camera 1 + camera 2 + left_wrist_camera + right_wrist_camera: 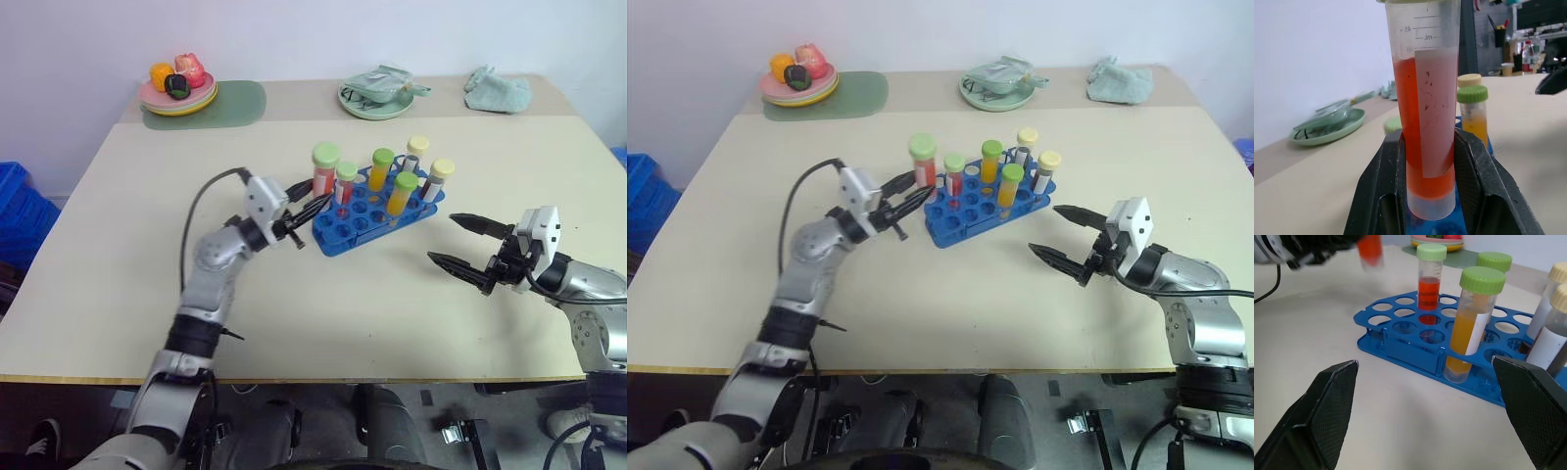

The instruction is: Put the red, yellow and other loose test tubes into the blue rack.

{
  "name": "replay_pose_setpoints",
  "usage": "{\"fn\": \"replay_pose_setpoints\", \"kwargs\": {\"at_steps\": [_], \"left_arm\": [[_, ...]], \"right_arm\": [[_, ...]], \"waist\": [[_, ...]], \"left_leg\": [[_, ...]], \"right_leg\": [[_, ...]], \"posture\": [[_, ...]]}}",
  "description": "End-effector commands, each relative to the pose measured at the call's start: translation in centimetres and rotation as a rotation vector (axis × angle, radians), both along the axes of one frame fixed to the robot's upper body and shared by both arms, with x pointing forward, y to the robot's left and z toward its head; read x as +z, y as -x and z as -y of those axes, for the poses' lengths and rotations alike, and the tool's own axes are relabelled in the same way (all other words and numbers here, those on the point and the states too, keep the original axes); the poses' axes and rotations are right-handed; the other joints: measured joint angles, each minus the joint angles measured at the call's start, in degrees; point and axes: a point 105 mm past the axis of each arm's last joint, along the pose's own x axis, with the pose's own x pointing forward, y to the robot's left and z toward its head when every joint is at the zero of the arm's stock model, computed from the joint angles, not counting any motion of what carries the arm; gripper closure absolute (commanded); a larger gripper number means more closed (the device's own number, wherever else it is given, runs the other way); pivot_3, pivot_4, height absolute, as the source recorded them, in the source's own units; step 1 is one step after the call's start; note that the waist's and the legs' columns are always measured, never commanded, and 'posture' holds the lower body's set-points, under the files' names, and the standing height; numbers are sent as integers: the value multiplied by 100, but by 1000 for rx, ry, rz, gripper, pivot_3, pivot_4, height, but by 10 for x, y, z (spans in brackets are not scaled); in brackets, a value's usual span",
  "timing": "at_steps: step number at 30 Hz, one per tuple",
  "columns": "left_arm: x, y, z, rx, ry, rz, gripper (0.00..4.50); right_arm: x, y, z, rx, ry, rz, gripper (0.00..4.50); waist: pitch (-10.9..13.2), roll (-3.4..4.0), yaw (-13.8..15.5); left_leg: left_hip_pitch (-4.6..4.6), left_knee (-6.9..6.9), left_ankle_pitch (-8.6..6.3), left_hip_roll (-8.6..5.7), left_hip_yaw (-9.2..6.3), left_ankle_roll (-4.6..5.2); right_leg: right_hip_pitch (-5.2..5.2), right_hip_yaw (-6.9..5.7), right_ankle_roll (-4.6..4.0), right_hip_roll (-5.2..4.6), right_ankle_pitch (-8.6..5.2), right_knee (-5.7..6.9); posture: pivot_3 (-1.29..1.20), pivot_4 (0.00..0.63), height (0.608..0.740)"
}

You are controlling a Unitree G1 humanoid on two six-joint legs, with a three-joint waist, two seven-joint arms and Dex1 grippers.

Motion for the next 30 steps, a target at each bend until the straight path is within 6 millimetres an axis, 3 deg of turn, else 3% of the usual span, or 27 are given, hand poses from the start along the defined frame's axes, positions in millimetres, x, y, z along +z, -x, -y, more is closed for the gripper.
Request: {"fn": "replay_pose_setpoints", "kwargs": {"at_steps": [1, 9, 23, 30], "left_arm": [[8, -5, 15, -1, 24, 56, 3734], [2, 9, 45, -129, 31, 65, 3734], [-18, 10, 37, 80, -56, 152, 3734], [-15, 12, 54, 32, -42, 154, 3734]], "right_arm": [[14, 3, 0, -4, 2, 63, 0], [12, 6, 1, -16, 5, 57, 0], [6, 18, 1, -21, 7, 18, 0], [8, 19, 0, -20, 9, 8, 0]], "waist": [[0, 0, -4], [0, 0, -4], [0, 0, 11], [0, 0, 12]], "left_leg": [[0, 0, 0, 0, 1, 0], [1, 0, 0, 2, 3, 1], [4, -2, -1, 3, 1, 2], [4, -2, -1, 2, 2, 3]], "right_leg": [[0, 0, 0, 0, 0, -1], [0, 0, 1, 1, 0, -1], [3, 1, 1, 2, 1, -3], [4, 1, 1, 2, 1, -4]], "posture": [[0, 150, 740], [0, 150, 740], [0, 150, 740], [0, 150, 740]]}}
